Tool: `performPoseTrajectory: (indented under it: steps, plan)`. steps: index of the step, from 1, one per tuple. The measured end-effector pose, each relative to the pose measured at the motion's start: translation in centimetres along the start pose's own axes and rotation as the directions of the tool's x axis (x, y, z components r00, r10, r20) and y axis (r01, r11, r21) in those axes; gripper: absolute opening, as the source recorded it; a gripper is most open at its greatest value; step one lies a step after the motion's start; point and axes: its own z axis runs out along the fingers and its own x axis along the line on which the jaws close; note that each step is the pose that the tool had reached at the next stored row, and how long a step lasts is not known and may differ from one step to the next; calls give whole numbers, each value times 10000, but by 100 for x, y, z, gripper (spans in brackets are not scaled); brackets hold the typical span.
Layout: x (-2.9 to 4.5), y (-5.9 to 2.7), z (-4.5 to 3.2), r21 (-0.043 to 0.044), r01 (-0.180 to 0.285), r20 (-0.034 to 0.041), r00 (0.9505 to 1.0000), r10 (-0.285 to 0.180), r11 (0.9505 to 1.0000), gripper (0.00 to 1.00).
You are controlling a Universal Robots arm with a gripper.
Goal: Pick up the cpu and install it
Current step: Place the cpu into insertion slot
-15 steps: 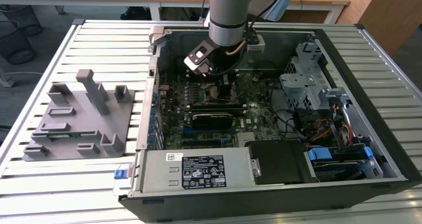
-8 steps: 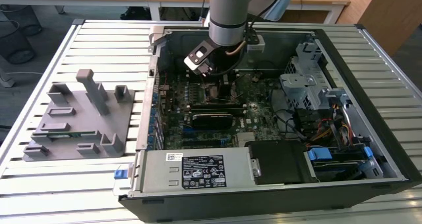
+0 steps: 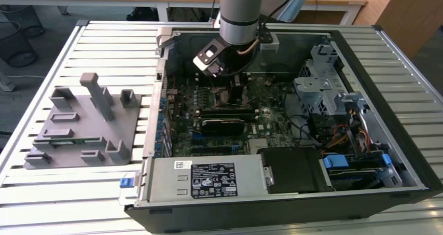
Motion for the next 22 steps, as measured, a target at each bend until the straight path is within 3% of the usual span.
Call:
performPoseTrajectory:
  steps: [2,4,8,11,13,15,22]
  plan:
    - [-1,0,-15,0,1,0,10000,-1,10000,60]
    - [-1,1,-25,1,1,0,10000,-1,10000,47]
    - [-1,2,-38,2,1,-1,10000,-1,10000,36]
    - [-3,1,-47,4,1,1,10000,-1,10000,18]
    - [-3,2,-59,3,0,0,10000,0,10000,18]
    - [-3,2,-67,2,1,-1,10000,-1,10000,11]
    - [-4,2,-88,3,0,0,10000,0,10000,11]
